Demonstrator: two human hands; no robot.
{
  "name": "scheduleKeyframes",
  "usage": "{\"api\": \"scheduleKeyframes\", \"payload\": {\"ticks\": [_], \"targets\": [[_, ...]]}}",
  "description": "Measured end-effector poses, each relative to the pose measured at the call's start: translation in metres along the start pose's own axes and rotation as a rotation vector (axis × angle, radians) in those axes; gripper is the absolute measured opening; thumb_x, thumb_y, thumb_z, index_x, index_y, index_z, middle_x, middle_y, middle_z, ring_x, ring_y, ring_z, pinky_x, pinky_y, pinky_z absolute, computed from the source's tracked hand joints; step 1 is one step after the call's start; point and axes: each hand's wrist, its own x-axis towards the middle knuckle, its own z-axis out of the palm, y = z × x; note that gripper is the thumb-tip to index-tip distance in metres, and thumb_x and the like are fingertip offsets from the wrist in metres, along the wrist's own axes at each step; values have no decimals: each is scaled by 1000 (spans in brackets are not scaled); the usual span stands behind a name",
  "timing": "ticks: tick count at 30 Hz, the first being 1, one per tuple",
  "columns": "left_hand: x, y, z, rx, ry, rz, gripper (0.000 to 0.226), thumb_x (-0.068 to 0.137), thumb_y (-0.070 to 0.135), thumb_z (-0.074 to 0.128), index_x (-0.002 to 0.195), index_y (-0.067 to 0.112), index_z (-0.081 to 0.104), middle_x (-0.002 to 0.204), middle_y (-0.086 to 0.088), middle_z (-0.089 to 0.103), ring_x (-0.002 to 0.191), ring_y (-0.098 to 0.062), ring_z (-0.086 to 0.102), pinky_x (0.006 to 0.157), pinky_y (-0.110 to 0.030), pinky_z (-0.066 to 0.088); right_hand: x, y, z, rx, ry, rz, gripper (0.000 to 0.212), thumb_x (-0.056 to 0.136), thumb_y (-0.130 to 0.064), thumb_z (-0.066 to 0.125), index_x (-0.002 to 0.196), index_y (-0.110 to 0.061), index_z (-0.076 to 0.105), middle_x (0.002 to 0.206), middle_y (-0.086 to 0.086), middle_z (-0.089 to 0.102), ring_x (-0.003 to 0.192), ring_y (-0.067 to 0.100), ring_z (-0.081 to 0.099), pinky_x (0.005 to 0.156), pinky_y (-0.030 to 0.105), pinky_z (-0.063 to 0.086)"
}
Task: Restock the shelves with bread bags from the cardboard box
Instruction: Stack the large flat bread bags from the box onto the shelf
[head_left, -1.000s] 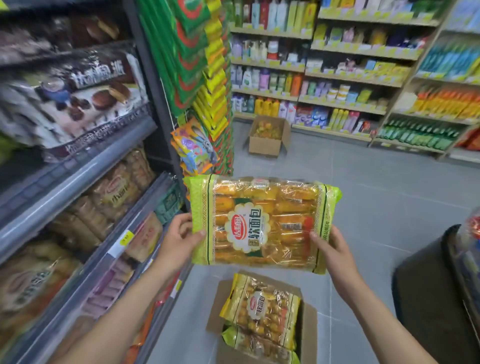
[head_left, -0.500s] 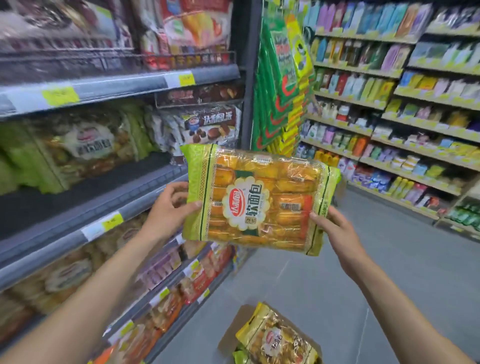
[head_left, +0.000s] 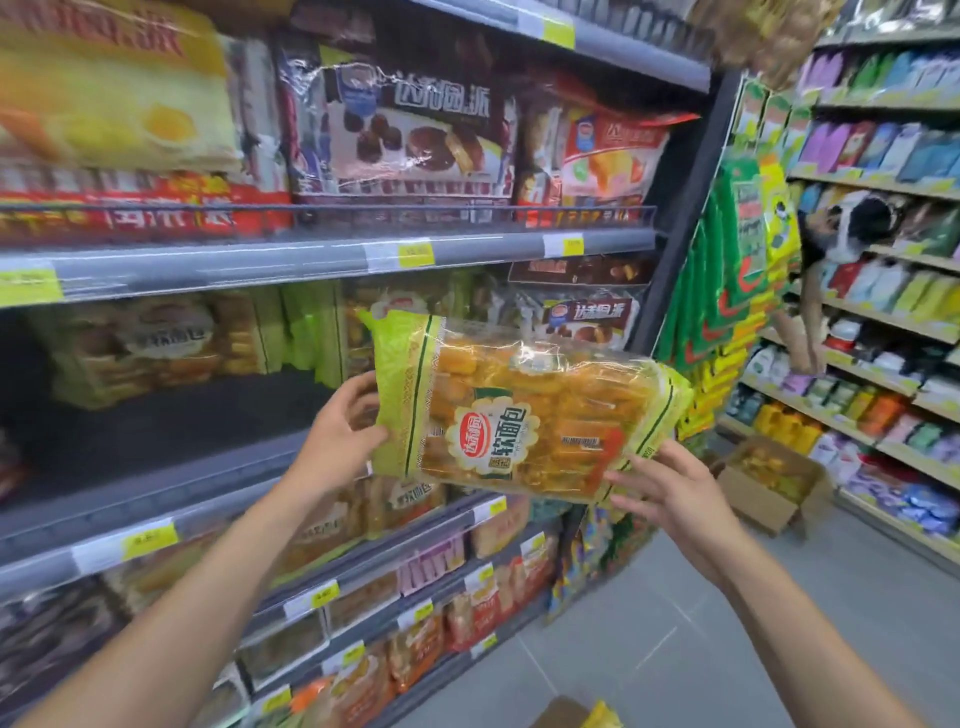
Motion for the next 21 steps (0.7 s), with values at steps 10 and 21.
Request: {"api": "scheduleKeyframes", "payload": {"ticks": [10,21], "targets": [[-19,-7,-76,-693,168,-142,33,102,10,46,125,21,68,116,-15,75,102,-36,71,91,-55,55,6,8,75,502,-160,-18,52,82,-20,65,131,-2,61,131,20,65,118,37,64,104,47,51],[-28,-36,-144,-589,211,-296,56,87,14,77,139,11,55,137,-10,56,108,-25,68,82,-37,55,-20,18,138,243,-254,-20,47,84,-31,69,112,6,68,106,24,68,91,34,68,83,43,55]]}}
